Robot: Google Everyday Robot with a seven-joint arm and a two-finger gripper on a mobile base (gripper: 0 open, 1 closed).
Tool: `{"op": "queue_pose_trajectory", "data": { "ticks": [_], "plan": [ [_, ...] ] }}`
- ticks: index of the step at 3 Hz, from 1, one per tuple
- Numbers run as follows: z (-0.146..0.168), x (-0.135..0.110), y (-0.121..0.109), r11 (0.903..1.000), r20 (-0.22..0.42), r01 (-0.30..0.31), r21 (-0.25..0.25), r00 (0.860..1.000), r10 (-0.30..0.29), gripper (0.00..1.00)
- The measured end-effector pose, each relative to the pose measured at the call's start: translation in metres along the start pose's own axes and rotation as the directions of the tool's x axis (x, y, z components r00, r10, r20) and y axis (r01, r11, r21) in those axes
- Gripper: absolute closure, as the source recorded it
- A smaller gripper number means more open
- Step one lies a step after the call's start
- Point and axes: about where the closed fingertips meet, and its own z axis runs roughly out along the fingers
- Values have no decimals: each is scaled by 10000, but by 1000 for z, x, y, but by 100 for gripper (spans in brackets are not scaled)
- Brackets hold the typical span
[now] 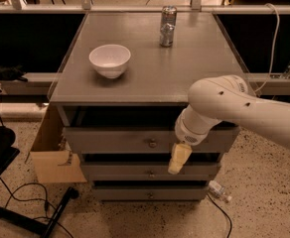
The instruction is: Open top drawer
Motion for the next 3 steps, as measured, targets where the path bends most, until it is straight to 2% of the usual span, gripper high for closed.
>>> {"op": "queue_pose_trajectory", "data": {
  "ticks": [1, 2, 3],
  "plan": [
    [12, 9, 1, 9994, 116, -337, -62, 9994, 338, 16],
    [14, 21, 17, 9984, 56, -478, -292, 9988, 480, 40],
    [9, 20, 16, 9984, 41, -478, -301, 9988, 480, 63]
  ]
}}
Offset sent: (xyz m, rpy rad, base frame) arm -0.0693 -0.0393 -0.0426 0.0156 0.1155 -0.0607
